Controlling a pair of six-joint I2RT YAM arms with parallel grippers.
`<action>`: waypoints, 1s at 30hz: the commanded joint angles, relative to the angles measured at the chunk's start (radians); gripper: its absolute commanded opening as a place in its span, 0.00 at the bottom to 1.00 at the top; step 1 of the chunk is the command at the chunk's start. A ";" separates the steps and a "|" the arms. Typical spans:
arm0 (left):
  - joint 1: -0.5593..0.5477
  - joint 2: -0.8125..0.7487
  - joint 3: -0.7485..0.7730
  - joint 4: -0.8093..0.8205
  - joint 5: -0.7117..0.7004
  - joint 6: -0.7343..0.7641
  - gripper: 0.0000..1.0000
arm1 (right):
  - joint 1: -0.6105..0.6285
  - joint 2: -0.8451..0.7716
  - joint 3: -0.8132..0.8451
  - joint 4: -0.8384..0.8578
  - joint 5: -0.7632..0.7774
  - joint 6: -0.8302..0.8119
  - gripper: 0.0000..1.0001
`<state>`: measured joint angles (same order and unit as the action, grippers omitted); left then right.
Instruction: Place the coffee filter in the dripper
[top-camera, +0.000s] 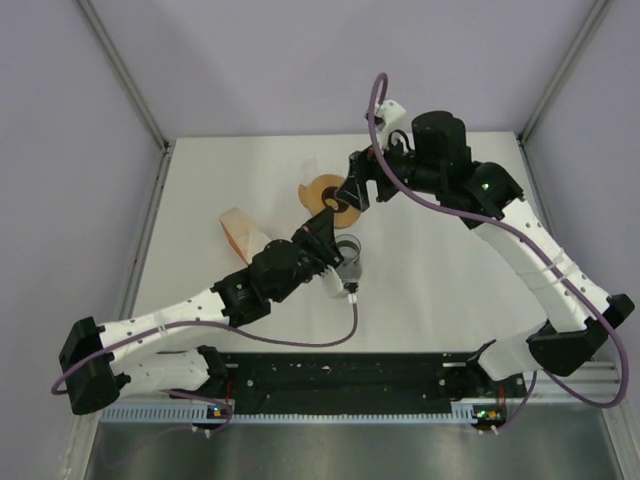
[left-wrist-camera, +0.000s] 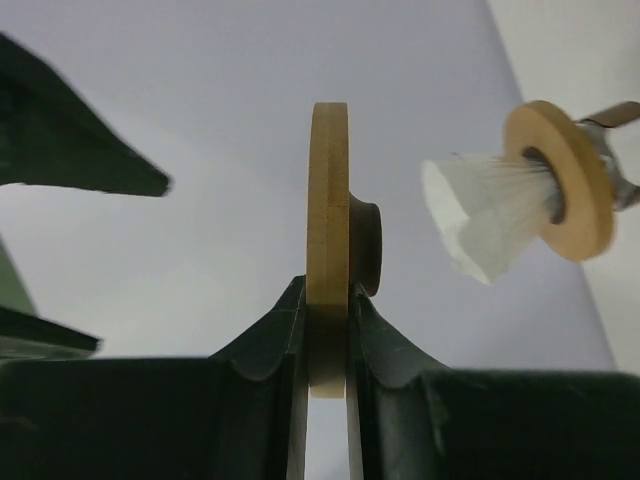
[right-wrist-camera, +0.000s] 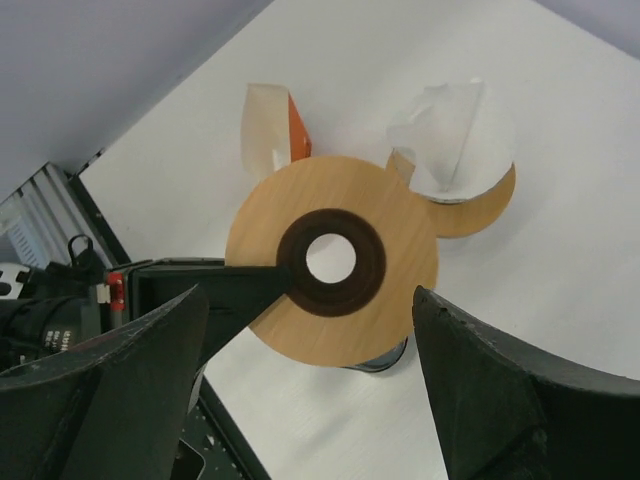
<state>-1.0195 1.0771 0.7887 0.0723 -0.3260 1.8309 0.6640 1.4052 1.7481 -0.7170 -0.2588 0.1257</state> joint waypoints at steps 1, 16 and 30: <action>-0.007 -0.039 -0.043 0.500 0.082 0.232 0.00 | 0.026 0.014 -0.001 -0.015 0.050 -0.028 0.82; -0.005 -0.094 -0.091 0.446 0.120 0.212 0.00 | 0.026 0.136 0.062 -0.021 0.105 -0.020 0.49; 0.062 -0.036 0.190 0.097 -0.270 -0.279 0.98 | -0.024 0.087 -0.058 -0.044 0.208 -0.017 0.00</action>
<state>-1.0096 1.0336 0.7975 0.2806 -0.3965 1.8328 0.6662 1.5459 1.7256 -0.7658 -0.0639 0.1192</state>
